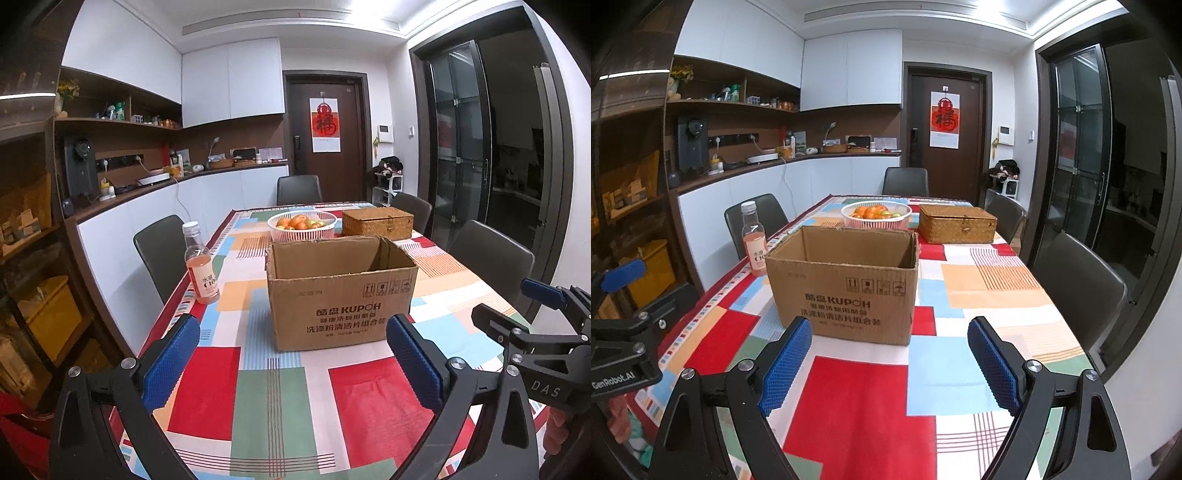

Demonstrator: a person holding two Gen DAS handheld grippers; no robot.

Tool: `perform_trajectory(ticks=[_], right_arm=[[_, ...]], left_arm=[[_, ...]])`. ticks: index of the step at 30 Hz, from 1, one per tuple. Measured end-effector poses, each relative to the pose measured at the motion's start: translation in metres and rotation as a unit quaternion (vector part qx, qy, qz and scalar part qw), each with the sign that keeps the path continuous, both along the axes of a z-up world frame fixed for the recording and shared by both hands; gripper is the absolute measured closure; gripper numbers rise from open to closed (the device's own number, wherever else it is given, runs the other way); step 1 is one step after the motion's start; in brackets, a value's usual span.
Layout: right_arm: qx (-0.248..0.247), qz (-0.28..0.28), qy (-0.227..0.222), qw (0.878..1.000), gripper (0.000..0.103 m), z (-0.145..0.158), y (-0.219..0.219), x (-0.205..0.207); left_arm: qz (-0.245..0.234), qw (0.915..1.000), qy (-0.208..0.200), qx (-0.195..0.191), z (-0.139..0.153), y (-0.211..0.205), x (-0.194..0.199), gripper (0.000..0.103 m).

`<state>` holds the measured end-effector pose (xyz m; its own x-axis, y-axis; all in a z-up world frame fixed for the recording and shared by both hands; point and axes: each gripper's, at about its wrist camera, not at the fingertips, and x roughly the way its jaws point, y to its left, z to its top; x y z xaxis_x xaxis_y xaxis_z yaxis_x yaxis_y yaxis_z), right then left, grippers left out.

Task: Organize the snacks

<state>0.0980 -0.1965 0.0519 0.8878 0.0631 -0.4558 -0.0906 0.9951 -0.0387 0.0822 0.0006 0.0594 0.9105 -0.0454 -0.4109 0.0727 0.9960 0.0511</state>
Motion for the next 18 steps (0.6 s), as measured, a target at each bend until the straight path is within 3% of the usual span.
perform_trajectory(ticks=[18], right_arm=[[0.009, 0.005, 0.0, 1.0, 0.016, -0.0024, -0.0019, -0.0063]], left_arm=[[0.004, 0.9999, -0.005, 0.012, -0.0026, -0.0052, -0.0059, 0.0]])
